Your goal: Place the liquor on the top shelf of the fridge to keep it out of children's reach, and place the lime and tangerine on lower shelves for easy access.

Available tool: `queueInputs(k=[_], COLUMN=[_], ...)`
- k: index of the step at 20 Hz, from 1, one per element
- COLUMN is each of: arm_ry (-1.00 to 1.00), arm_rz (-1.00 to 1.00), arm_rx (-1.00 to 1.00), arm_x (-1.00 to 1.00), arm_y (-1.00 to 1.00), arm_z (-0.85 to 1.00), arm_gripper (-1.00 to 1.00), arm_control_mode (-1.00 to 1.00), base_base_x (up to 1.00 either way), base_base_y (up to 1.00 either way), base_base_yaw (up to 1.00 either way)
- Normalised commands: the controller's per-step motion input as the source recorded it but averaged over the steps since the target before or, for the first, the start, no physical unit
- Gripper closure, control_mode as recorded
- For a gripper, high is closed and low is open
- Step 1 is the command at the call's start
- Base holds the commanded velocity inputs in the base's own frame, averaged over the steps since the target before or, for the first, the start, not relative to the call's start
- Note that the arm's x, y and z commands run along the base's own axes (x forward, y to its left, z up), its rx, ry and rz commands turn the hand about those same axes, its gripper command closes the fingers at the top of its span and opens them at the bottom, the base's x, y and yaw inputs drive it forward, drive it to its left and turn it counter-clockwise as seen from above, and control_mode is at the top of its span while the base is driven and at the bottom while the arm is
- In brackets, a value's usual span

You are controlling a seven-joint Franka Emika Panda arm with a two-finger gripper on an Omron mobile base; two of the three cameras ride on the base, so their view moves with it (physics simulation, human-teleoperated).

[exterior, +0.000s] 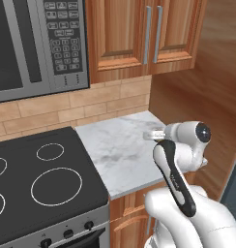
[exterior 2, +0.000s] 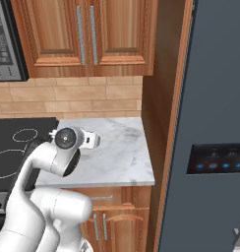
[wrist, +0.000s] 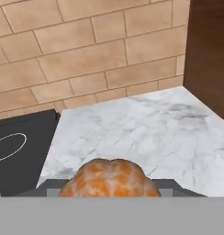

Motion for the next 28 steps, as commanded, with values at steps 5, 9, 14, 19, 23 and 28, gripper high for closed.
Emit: queueInputs(k=[5,9,14,19,23,28], arm_ry=[-0.04,0.0,0.0,0.0,0.0,0.0], arm_rz=[0.01,0.0,0.0,0.0,0.0,0.0], arm_rx=[-0.09,-0.14,-0.14,-0.11,-0.07,-0.06], arm_x=[-0.57,-0.42,-0.5,-0.4,-0.45,-0.43], arm_y=[0.1,0.0,0.0,0.01,0.0,0.0], arm_z=[0.88,0.86,0.43,0.01,0.0,0.0], arm_gripper=[1.0,1.0,1.0,1.0,1.0,1.0], arm_control_mode=[-1.0,-1.0,-1.0,-1.0,-1.0,-1.0], base_base_x=[0.0,0.0,0.0,0.0,0.0,0.0], base_base_y=[0.0,0.0,0.0,0.0,0.0,0.0], base_base_yaw=[0.0,0.0,0.0,0.0,0.0,0.0])
